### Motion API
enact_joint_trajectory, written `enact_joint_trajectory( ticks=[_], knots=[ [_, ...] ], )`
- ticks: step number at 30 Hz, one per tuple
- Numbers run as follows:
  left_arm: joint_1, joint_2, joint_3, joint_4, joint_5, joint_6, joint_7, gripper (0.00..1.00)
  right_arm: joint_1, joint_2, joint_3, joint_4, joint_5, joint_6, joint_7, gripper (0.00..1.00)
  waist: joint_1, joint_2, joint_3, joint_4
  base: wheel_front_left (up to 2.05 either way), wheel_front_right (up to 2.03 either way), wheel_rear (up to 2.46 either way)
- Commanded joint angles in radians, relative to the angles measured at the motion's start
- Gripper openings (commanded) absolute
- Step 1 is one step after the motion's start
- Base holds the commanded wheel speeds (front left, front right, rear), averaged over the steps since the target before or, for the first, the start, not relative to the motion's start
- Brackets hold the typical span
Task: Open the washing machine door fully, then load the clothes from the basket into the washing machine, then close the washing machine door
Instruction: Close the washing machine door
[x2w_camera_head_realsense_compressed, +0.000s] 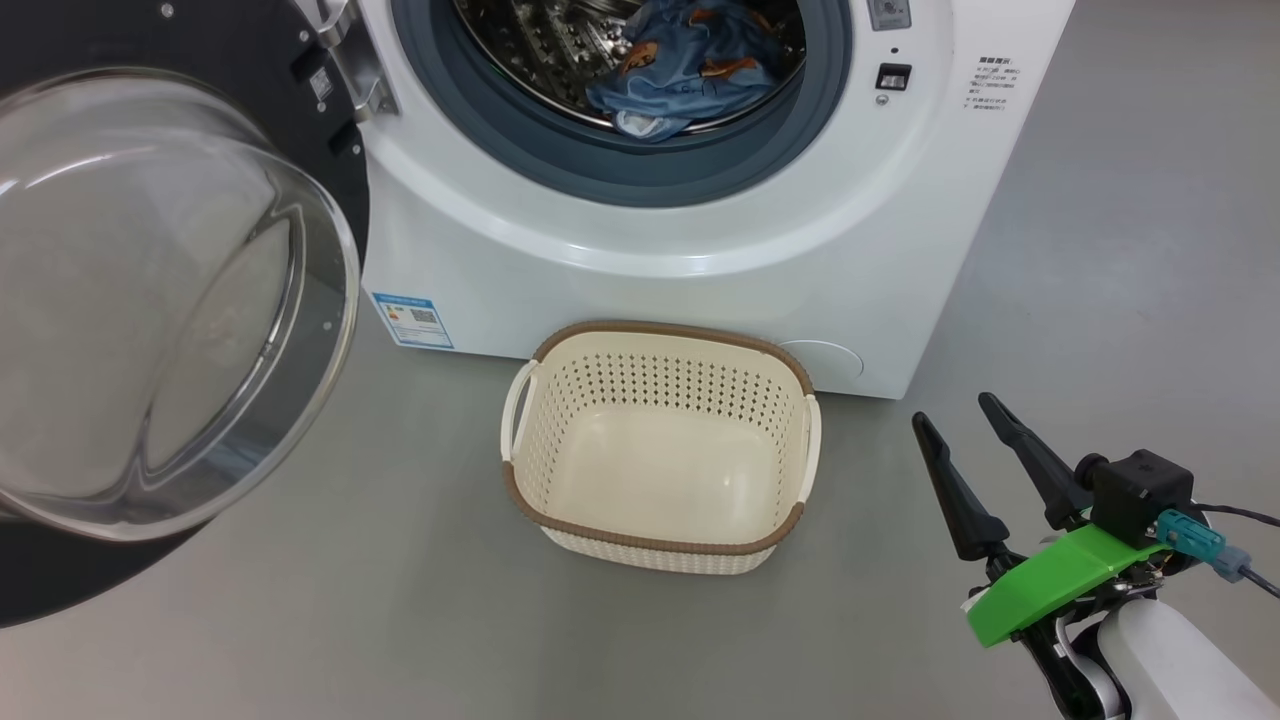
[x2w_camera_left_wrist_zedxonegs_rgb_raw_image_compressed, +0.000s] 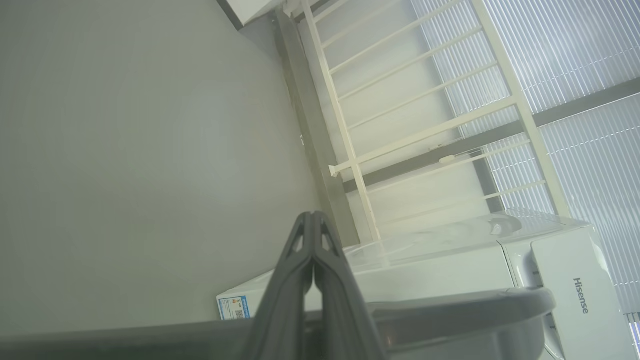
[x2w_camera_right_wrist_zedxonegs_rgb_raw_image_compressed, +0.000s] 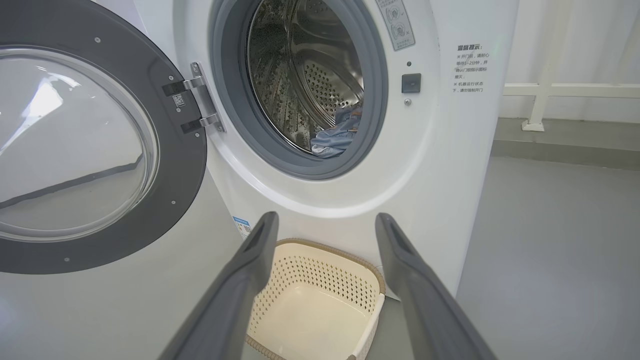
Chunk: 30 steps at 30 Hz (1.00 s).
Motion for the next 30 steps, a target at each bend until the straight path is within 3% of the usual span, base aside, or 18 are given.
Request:
enact_joint_trajectory(
  ticks=[1,6,12,16,23,30],
  knots=[
    [-0.021,0.067,-0.004,-0.018,0.005,-0.004,0.027,0.0,-0.012,-0.005,0.006,-0.024,-0.001,0.006,-0.008,1.0,-0.0001,0.0,-0.002,0.001,0.0,0.0,0.0],
    [-0.016,0.075,-0.062,-0.018,0.023,-0.01,0.168,0.0,-0.007,-0.002,-0.004,-0.022,-0.002,0.006,-0.008,1.0,-0.0001,0.0,-0.013,0.005,0.0,0.0,0.0],
    [0.039,0.079,-0.13,-0.059,0.025,-0.057,0.408,0.0,0.012,0.012,-0.018,-0.021,-0.004,0.006,-0.008,1.0,-0.0001,0.0,-0.04,0.019,0.0,0.0,0.0],
    [0.068,0.074,-0.139,-0.101,0.01,-0.056,0.493,0.0,0.02,0.02,-0.022,-0.023,-0.006,0.006,-0.008,1.0,-0.0001,0.0,-0.054,0.027,0.0,0.0,0.0],
    [0.127,0.023,-0.134,-0.212,-0.056,-0.029,0.663,0.0,0.033,0.032,-0.031,-0.024,-0.005,0.006,-0.008,1.0,-0.0001,0.0,-0.074,0.038,0.0,0.0,0.0],
    [0.196,-0.034,-0.119,-0.377,-0.11,0.035,0.762,0.0,0.041,0.042,-0.033,-0.022,-0.003,0.006,-0.008,1.0,-0.0001,0.0,-0.096,0.042,0.0,0.0,0.0]
  ],
)
